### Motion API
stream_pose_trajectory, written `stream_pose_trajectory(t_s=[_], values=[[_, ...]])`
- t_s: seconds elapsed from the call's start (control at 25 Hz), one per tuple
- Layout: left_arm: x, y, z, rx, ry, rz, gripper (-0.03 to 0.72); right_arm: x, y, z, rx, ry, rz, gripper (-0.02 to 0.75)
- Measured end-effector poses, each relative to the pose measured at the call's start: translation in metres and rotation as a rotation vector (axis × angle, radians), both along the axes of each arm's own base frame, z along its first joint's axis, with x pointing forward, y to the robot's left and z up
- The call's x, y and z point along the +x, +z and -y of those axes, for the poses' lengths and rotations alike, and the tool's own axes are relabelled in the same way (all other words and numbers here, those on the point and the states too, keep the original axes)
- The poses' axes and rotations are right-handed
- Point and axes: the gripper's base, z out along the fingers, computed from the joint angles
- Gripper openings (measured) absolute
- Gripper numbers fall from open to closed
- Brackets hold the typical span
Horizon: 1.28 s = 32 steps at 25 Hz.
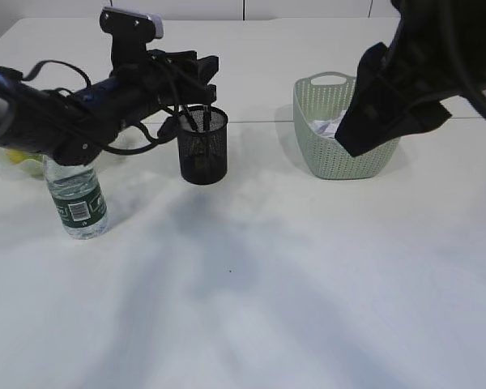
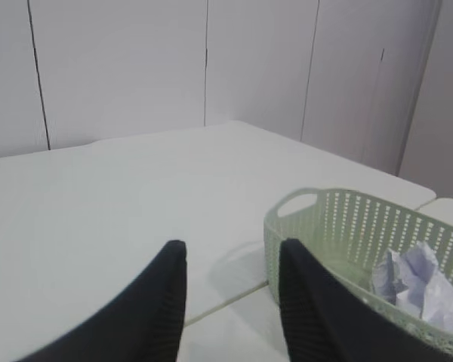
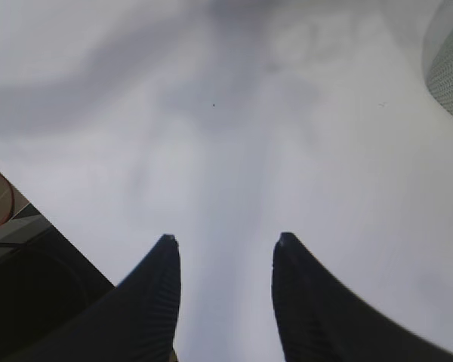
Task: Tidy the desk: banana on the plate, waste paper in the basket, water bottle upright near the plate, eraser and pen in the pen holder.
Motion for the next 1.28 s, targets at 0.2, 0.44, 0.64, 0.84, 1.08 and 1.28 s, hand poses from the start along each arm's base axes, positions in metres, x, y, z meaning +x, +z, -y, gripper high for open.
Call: stream_pose_trajectory(t_s=[0.2, 0.44, 0.64, 0.84, 1.08, 1.28], values=[[-0.008, 0.035, -0.008, 0.097, 0.045, -0.091, 0.278, 0.0, 0.0, 0.0, -0.001, -0.001, 0.005, 0.305], [-0.028, 0.074, -0.027, 0.157, 0.16, -0.321, 0.235, 0.001, 0.0, 0.0, -0.003, -0.001, 0.007, 0.306], [-0.058, 0.104, -0.051, 0.255, 0.277, -0.527, 0.231, 0.001, 0.0, 0.001, -0.013, -0.003, 0.014, 0.305], [-0.089, 0.111, -0.065, 0.342, 0.314, -0.781, 0.23, 0.001, 0.0, 0.001, -0.015, -0.003, 0.015, 0.306], [-0.116, 0.107, -0.061, 0.407, 0.164, -1.012, 0.23, 0.003, -0.001, 0.007, -0.051, -0.018, 0.018, 0.302], [-0.136, 0.13, -0.067, 0.413, 0.137, -1.007, 0.23, 0.014, -0.003, 0.026, -0.049, -0.11, 0.005, 0.302]])
